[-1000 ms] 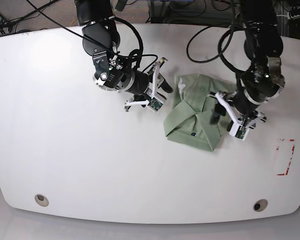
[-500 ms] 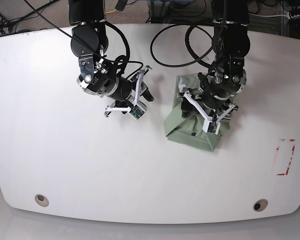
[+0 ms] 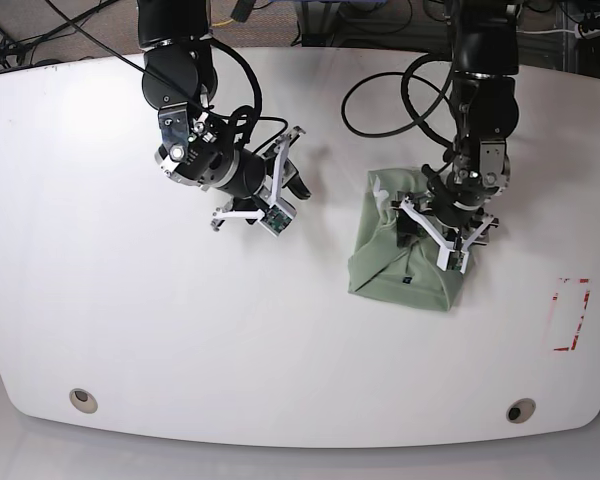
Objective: Fold the T-shirt properly
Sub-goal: 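Release the right gripper and hold the bundle with the left gripper, then drag the folded shirt with the left gripper to the table edge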
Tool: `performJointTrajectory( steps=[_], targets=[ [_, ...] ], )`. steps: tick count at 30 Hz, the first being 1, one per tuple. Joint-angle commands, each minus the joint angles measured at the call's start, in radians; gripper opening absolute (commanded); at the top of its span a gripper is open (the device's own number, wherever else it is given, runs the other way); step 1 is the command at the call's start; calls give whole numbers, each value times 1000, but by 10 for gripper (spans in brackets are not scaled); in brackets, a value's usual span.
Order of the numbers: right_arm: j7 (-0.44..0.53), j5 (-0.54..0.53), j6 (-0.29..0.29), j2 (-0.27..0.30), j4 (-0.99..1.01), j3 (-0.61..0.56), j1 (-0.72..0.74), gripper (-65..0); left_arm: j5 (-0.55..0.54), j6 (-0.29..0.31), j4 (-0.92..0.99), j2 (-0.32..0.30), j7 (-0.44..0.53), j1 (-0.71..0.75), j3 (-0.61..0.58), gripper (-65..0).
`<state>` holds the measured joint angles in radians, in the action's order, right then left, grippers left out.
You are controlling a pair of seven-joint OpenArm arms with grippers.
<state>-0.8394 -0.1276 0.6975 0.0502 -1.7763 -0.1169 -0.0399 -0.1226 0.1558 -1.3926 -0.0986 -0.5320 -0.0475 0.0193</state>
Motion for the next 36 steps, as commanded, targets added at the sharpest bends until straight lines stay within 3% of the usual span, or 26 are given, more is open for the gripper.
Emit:
performJointTrajectory(
  steps=[1, 10, 16, 21, 30, 36],
  targets=[
    [25, -14, 1, -2, -32, 1, 13, -474, 44, -20, 5, -37, -52, 5, 6, -186],
    [24, -14, 1, -2, -58, 1, 13, -474, 36, -9, 69, -201, -29, 10, 14, -185],
    [10, -13, 1, 0, -99, 1, 4, -474, -67, 138, 141, -349, 13, 76, 169, -187],
    [9, -13, 1, 0, -138, 1, -10, -476, -87, 242, 177, -441, 16, 140, 333, -190],
    [4, -13, 1, -5, -188, 44, -41, -476, -81, 371, 177, -559, 16, 226, 535, -187],
    [4, -13, 1, -2, -211, 46, -54, -476, -85, 462, 154, -588, 10, 225, 606, -190]
  ],
)
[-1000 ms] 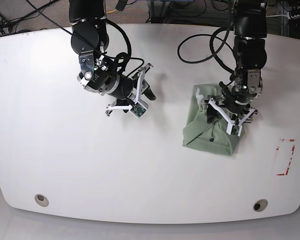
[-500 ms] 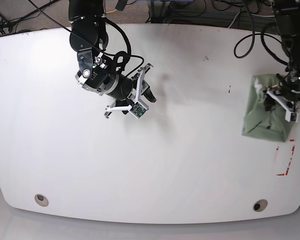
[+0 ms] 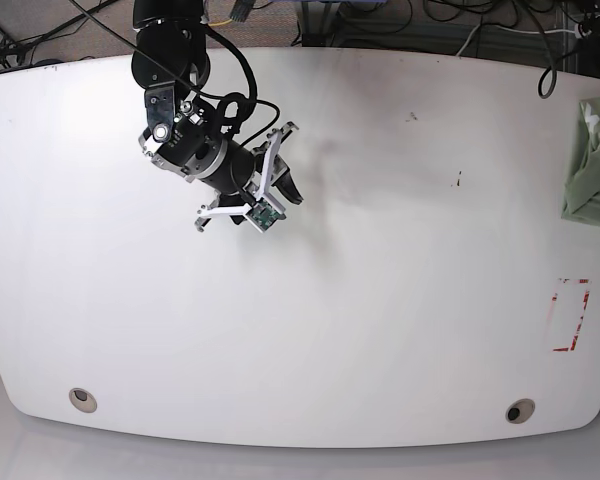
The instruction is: Fold the T-shirt properly
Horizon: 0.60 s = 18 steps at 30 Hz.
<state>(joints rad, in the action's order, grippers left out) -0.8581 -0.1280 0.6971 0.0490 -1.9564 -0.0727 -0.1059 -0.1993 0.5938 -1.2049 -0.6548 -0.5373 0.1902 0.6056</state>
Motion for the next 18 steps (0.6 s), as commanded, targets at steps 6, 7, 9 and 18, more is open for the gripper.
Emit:
performJointTrajectory(
  steps=[6, 7, 9, 18],
  targets=[
    [29, -5, 1, 21, -47, 18, -10, -476, -7, 81, -240, -15, -57, -13, 10, -190],
    [29, -5, 1, 25, -47, 32, -10, -476, -7, 81, -273, 3, -68, -14, -9, -190],
    [35, -5, 1, 25, -41, 64, -7, -476, -2, 71, -346, 57, -70, -16, -45, -190],
    [268, 1, 1, 38, 53, 215, -12, -472, 19, -180, -448, 252, 176, 13, -175, -192]
  ],
)
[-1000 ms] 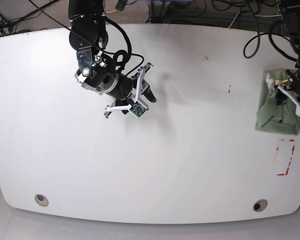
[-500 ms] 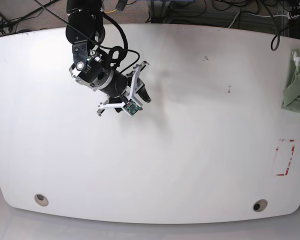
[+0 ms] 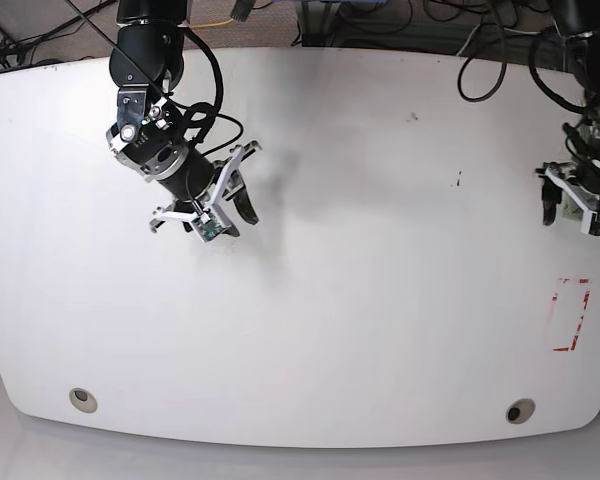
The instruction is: Fold the T-shirt properly
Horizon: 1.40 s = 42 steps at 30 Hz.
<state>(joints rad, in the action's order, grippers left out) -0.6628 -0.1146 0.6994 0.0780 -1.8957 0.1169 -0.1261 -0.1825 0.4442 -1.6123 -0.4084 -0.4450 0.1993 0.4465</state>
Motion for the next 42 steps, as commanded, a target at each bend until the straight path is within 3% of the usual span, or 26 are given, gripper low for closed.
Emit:
performJointTrajectory(
  steps=[1, 6, 10, 14, 20, 25, 33, 35, 42],
  targets=[
    [100, 2, -1, 15, -5, 42, -2, -472, 21, -55, -50, 21, 125, 27, -33, -192],
    [262, 117, -1, 16, 71, 139, -14, -474, 131, -155, -62, 141, 337, 91, -117, -192],
    [363, 152, -1, 13, 94, 195, -51, -476, 200, -172, -92, 217, 433, 173, -140, -192],
    [397, 148, -1, 13, 118, 267, -88, -476, 208, -172, -170, 294, 443, 257, -142, -192],
    [479, 141, -1, 13, 114, 284, -218, -476, 203, -172, -290, 386, 443, 412, -145, -192],
    [487, 36, -1, 15, 86, 310, -353, -476, 202, -170, -371, 461, 443, 572, -147, -192],
    [489, -72, -1, 13, 29, 332, -539, -476, 200, -170, -382, 497, 444, 760, -147, -194],
    [490, -96, -1, 13, 28, 332, -600, -476, 200, -170, -383, 498, 444, 822, -148, -225],
    [587, -158, -1, 7, 29, 326, -820, -477, 200, -170, -379, 490, 444, 995, -179, -250]
  ],
)
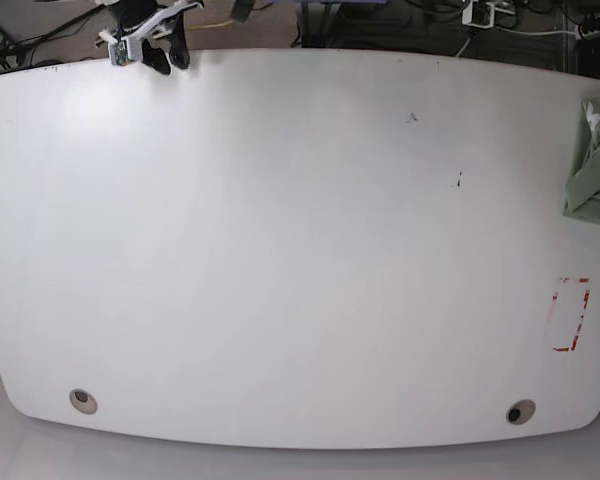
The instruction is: Fold the T-shirt properly
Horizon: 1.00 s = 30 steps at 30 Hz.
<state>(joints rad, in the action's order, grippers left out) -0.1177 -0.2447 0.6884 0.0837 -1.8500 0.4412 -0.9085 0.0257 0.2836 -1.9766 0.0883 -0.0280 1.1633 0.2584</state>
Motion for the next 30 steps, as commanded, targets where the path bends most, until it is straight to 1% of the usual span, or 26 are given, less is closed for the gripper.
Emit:
performJointTrajectory(
  steps=[1, 2, 4, 7, 10, 13, 16, 18, 23, 24, 28, 30],
  targets=[
    [51, -29, 10, -8, -17, 1, -59, -477, -8, -10, -13, -6, 27, 45, 11, -250],
    [65, -23, 10, -26, -14, 1, -91, -477, -8, -10, -7, -6, 27, 63, 12, -250],
    [83, -21, 10, -45, -4, 1, -131, -477, -8, -10, 15, -8, 27, 85, 12, -250],
    [114, -23, 10, -46, 62, -2, -202, -477, -11, -10, 90, -42, 27, 94, 6, -250],
    [129, -23, 10, -49, 149, -6, -212, -477, -53, -10, 187, -61, 27, 73, -5, -251],
    [168, -20, 10, -42, 264, -45, -208, -477, -80, -10, 283, -111, 27, 17, -21, -251],
    [204, -8, 10, -15, 388, -92, -172, -477, -82, -10, 411, -158, 27, -46, -57, -251],
    [220, 25, 10, -8, 471, -117, -140, -477, -82, -10, 497, -172, 27, -102, -72, -251],
    [283, 150, 10, -11, 663, -163, -31, -477, -79, -11, 756, -175, 27, -274, -80, -253],
    [286, 166, 0, -11, 691, -173, -5, -477, -77, -11, 801, -175, 27, -306, -80, -253],
    [289, 222, -72, -9, 818, -207, 93, -477, -74, -11, 982, -183, 27, -426, -81, -253],
    [289, 232, -97, -6, 872, -219, 136, -477, -57, -11, 1060, -187, 27, -471, -84, -253]
  ],
)
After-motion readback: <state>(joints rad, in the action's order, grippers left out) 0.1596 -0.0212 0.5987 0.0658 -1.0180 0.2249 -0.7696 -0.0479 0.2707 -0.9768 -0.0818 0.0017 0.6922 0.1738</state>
